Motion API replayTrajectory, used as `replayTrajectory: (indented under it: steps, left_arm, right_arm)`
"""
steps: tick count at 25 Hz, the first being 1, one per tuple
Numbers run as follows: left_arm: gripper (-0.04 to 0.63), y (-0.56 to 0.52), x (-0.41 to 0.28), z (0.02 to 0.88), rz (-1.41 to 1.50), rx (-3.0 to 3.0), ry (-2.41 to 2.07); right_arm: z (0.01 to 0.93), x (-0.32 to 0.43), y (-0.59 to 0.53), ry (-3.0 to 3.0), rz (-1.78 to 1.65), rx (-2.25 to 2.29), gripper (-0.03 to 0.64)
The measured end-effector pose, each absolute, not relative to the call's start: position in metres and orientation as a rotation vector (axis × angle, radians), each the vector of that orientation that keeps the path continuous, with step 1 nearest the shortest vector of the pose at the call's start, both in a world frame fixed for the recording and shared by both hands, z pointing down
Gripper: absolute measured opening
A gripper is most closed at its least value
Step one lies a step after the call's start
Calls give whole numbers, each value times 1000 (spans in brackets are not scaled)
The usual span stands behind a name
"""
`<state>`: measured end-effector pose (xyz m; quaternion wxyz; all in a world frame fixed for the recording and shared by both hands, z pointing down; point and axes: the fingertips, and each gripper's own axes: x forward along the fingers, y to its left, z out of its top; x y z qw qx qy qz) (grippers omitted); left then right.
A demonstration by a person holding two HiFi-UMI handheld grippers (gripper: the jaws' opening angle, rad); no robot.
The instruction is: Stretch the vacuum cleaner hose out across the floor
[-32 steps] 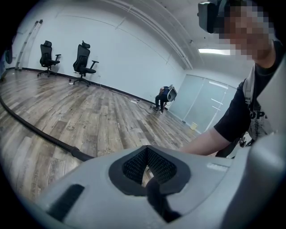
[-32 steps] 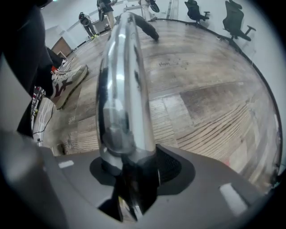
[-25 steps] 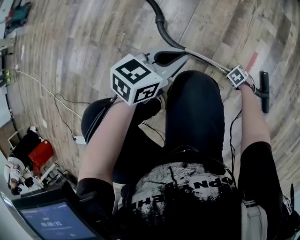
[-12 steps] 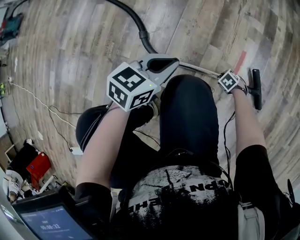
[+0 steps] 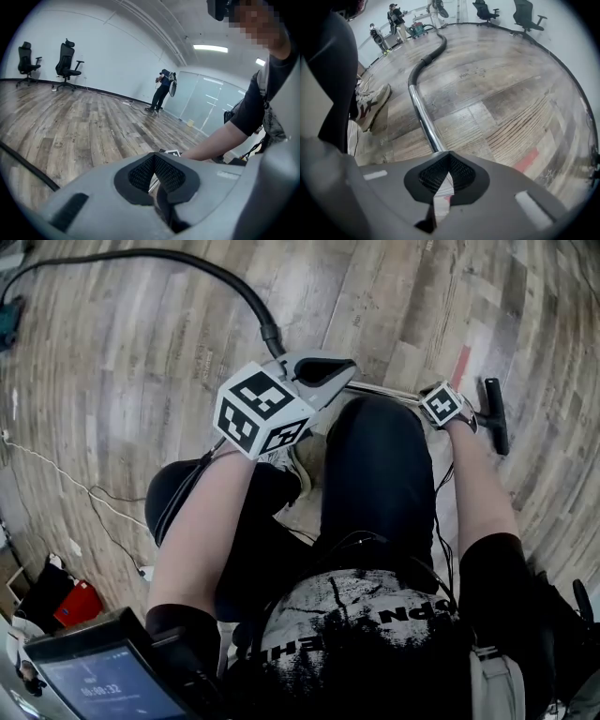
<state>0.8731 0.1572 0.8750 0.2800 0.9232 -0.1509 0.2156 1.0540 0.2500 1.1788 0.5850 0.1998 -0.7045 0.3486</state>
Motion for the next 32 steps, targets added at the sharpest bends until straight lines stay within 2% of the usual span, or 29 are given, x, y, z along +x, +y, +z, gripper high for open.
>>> replayTrajectory:
  steps: [4,8,15,24,28,32]
  left_arm:
    - [0,141,878,866,645,2566,-335]
    - [0,135,870,815,572,2636,-306]
    - [0,143,809,673,512,2619,-487]
    - [0,142,687,435,182,2531,-741]
    - [0,151,642,346,76,2558,-874]
    - [0,163,613,293,-53,2584,-899]
  right_arm:
    - [1156,1050,229,-1678,847,569,6]
    - [1078,1033,193,-1801,851,734,6]
    - [834,944,157,-2160,731,865,6]
    - [492,817,104,-2569,579,859,6]
    - [377,765,102,-2761,520,832,6]
    - [297,726,116,-2889,357,746,6]
